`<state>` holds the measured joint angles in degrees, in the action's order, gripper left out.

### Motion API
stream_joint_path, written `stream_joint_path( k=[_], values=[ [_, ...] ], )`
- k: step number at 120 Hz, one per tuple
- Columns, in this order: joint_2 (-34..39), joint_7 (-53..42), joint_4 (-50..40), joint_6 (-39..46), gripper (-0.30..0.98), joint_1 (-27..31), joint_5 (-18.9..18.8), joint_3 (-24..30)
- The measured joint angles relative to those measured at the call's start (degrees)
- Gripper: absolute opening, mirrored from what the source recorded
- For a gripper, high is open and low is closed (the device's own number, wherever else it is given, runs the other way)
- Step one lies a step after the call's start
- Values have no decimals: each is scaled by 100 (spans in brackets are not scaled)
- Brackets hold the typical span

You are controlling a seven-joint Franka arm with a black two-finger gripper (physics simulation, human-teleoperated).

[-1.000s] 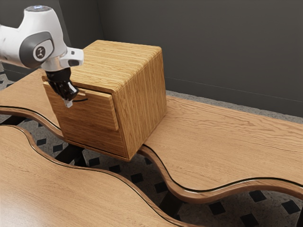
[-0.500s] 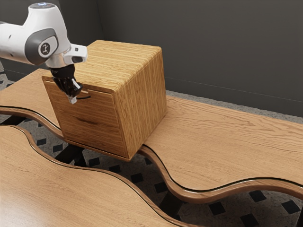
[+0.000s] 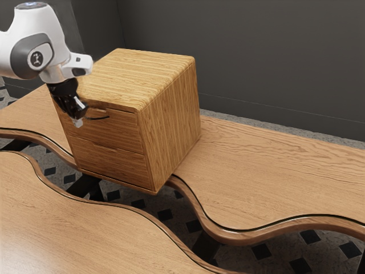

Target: Push the drawer handle with one arm to close the drawer

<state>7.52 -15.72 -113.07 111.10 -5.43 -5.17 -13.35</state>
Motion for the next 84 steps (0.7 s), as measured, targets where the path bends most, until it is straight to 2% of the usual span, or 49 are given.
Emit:
stream_joint_path(
  k=[14,34,47,64,76,84],
  values=[
    [624,-14,-585,-6,-9,101,5,30],
    [1026,-28,-745,-100,28,127,86,181],
    [1397,-10,-344,-496,44,113,303,486],
    [1226,17,61,-852,56,95,425,565],
    [445,47,950,-1027,61,118,461,743],
    [196,105,1255,-1106,63,74,477,815]
  ],
)
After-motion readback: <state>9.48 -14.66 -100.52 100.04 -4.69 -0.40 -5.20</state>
